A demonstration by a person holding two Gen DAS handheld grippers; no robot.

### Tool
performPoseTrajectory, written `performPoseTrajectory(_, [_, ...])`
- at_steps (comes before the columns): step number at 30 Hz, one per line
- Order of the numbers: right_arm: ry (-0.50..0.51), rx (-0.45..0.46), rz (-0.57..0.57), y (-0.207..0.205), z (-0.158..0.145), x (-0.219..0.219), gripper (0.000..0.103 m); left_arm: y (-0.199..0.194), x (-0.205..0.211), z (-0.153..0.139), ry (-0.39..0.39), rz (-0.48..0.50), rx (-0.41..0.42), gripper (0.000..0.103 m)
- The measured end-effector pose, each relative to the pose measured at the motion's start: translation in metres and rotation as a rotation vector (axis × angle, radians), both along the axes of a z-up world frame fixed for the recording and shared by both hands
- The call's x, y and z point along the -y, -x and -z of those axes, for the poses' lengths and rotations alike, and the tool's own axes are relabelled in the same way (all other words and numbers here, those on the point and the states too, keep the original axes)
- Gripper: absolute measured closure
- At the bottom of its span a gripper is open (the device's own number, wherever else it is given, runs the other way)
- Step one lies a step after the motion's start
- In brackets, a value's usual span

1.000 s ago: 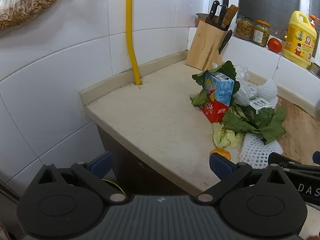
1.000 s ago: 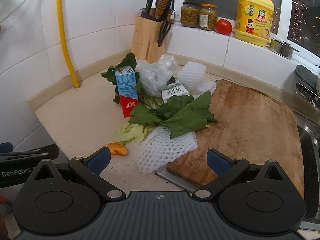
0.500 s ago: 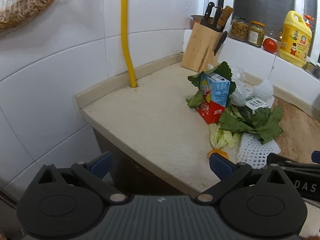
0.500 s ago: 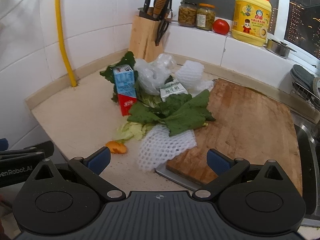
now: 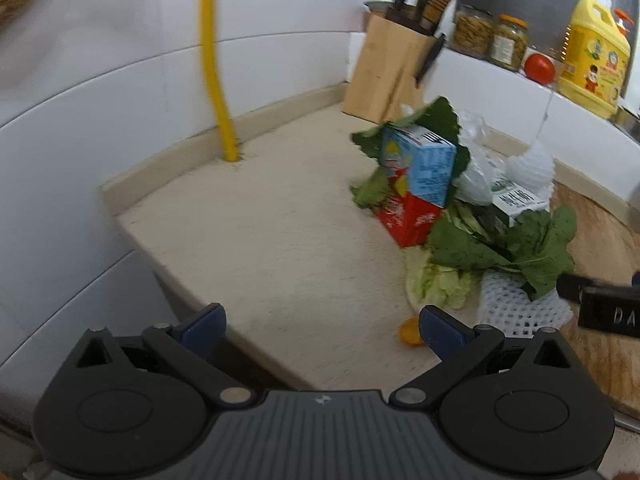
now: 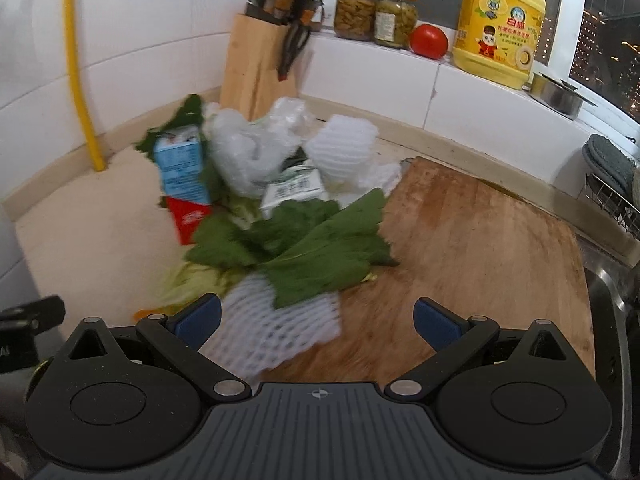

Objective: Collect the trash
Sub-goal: 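Grasp the blue-red juice carton with the left tool while the right tool grasps the white milk carton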

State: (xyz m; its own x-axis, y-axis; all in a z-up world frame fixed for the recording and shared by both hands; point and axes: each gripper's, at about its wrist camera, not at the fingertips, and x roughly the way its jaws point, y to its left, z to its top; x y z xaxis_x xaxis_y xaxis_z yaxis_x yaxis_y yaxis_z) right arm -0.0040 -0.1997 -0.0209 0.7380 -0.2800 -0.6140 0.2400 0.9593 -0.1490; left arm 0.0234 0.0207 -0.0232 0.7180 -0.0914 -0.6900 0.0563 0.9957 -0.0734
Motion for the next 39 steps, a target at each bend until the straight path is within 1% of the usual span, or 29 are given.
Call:
performPoseTrajectory(3, [0.008,0.010,0.004,-0.011,-0.002,0.012,0.000,-0.012,0.008,-0.005,0.004,0.028,0.020,0.004])
performPoseTrajectory(7, [0.011,0.041,0.001,-0.025,-0.011,0.025,0.000,-0.031,0.015,-0.019,0.017,0.051,0.069,0.004])
performPoseTrajectory(11, [0.010,0.057,-0.014,-0.042,-0.018,0.035,0.000,-0.052,0.021,-0.029,0.010,0.051,0.106,0.004])
performPoseTrajectory(18, [0.035,0.068,-0.067,-0.075,-0.018,0.040,0.000,-0.084,0.046,-0.026,-0.005,0.085,0.130,0.004])
performPoseTrajectory(23, [0.020,0.040,-0.120,-0.095,-0.011,0.044,0.003,-0.095,0.059,-0.016,0.003,0.112,0.123,0.005])
performPoseTrajectory(26, [0.023,0.024,-0.152,-0.102,-0.007,0.046,0.010,-0.099,0.061,-0.011,-0.003,0.115,0.136,0.005])
performPoseTrajectory(28, [0.005,0.012,-0.187,-0.107,-0.006,0.048,0.014,-0.104,0.061,-0.008,-0.002,0.116,0.139,0.005])
performPoseTrajectory(31, [-0.004,-0.019,-0.224,-0.118,-0.001,0.052,0.015,-0.116,0.065,-0.003,0.003,0.119,0.116,0.005])
performPoseTrajectory(33, [-0.027,-0.052,-0.255,-0.126,0.002,0.056,0.023,-0.123,0.069,-0.001,0.010,0.122,0.112,0.005])
performPoseTrajectory(35, [-0.074,-0.074,-0.282,-0.132,0.002,0.062,0.038,-0.129,0.075,0.003,0.018,0.131,0.103,0.008])
performPoseTrajectory(36, [-0.098,-0.086,-0.292,-0.135,0.002,0.065,0.041,-0.132,0.077,0.004,0.026,0.143,0.092,0.013])
performPoseTrajectory(37, [-0.125,-0.096,-0.296,-0.137,0.002,0.068,0.046,-0.136,0.079,0.006,0.037,0.154,0.077,0.018])
performPoseTrajectory(38, [-0.155,-0.104,-0.299,-0.138,0.002,0.072,0.051,-0.141,0.081,0.009,0.051,0.166,0.055,0.020])
performPoseTrajectory(39, [-0.190,-0.110,-0.304,-0.138,0.001,0.076,0.054,-0.145,0.082,0.012,0.067,0.171,0.030,0.030])
